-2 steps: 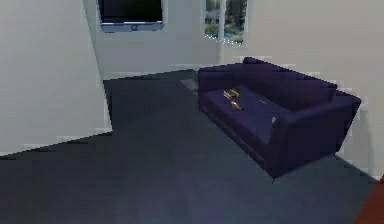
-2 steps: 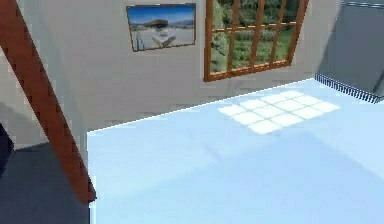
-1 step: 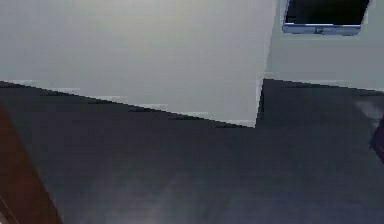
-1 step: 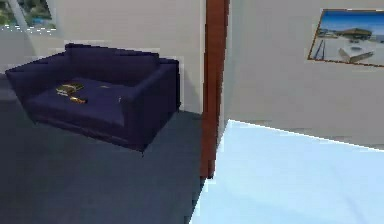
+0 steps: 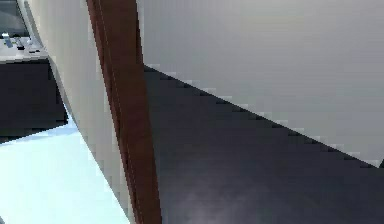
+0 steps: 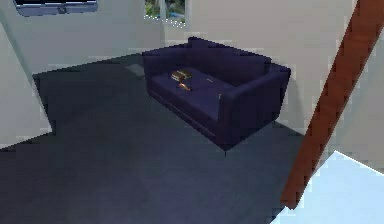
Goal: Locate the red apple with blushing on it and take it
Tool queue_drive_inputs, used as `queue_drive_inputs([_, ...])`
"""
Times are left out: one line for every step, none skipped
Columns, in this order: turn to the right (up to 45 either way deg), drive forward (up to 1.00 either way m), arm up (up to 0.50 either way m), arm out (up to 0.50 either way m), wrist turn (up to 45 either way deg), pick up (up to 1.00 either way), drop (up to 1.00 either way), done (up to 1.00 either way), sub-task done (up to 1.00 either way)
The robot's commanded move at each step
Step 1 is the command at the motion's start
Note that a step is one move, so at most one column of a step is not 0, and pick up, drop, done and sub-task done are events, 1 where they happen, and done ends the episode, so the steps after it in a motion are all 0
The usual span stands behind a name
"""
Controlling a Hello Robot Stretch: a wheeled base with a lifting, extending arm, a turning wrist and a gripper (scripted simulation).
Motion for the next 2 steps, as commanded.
queue_drive_inputs([0.0, 0.1, 0.0, 0.0, 0.0, 0.0, 0.0, 0.0, 0.0])
queue_drive_inputs([-45.0, 0.0, 0.0, 0.0, 0.0, 0.0, 0.0, 0.0, 0.0])
